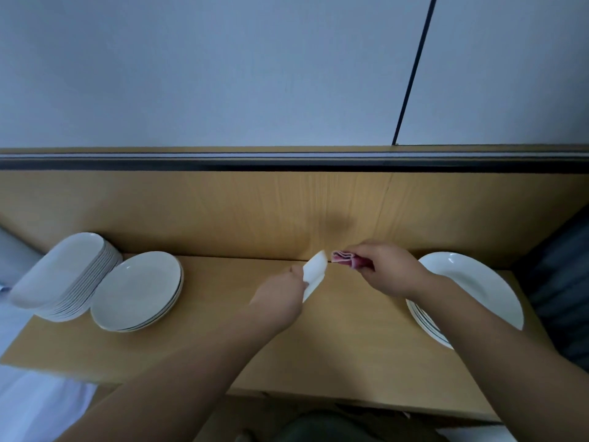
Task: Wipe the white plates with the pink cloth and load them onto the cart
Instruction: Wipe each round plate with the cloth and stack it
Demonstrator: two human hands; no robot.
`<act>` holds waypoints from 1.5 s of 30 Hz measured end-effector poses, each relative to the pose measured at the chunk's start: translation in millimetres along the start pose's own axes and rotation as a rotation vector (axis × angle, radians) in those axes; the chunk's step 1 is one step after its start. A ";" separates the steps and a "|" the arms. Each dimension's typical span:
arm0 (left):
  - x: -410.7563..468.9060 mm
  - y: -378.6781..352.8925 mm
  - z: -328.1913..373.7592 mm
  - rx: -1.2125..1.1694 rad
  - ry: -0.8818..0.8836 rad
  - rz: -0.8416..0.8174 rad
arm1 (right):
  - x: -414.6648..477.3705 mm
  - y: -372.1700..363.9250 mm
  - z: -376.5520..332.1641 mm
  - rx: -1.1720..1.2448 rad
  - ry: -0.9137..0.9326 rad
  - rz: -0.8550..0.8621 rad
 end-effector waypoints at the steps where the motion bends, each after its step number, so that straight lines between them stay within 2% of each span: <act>1: 0.3 1.4 -1.3 -0.015 0.007 -0.009 | 1.3 -1.0 -0.9 -0.004 -0.002 -0.002; 6: 1.0 16.7 -29.6 -0.167 0.078 0.048 | 13.8 -3.9 -15.4 -0.011 -0.006 -0.023; 12: -6.7 33.9 -98.5 -0.326 0.185 0.136 | 52.1 -15.8 -58.3 -0.063 0.022 -0.092; 16: -7.5 46.1 -130.8 -0.344 0.212 0.183 | 75.7 -23.0 -85.6 -0.068 0.063 -0.093; 20: -6.9 52.5 -138.0 -0.357 0.177 0.174 | 85.2 -27.4 -98.5 -0.053 0.068 -0.072; 26: 2.0 40.0 -129.8 -0.517 0.108 0.117 | 78.6 -20.2 -87.2 -0.053 0.022 -0.037; 30: -1.7 32.6 -127.8 -0.674 0.117 0.124 | 71.9 -16.9 -81.2 -0.063 -0.008 -0.051; 35: -9.4 28.7 -154.2 -0.719 0.174 0.170 | 77.6 -26.3 -91.5 -0.071 0.008 -0.078; 37: -14.0 25.3 -166.5 -0.752 0.181 0.149 | 85.6 -34.3 -100.5 -0.066 0.020 -0.102; 40: -23.4 12.2 -180.3 -0.813 0.142 0.029 | 101.9 -48.3 -121.3 -0.021 0.041 -0.143; 45: -31.4 -7.8 -205.5 -0.751 0.159 -0.062 | 134.7 -76.3 -157.8 0.091 0.040 -0.240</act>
Point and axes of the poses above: each hand's wrist, its own x-axis towards the middle knuckle, its own y-axis out of the back of the hand, z = x × y, the point moved 5 cm from there along x, towards the middle knuckle, and after that the axes turned 7 degrees about -x, right-handed, at the moved point
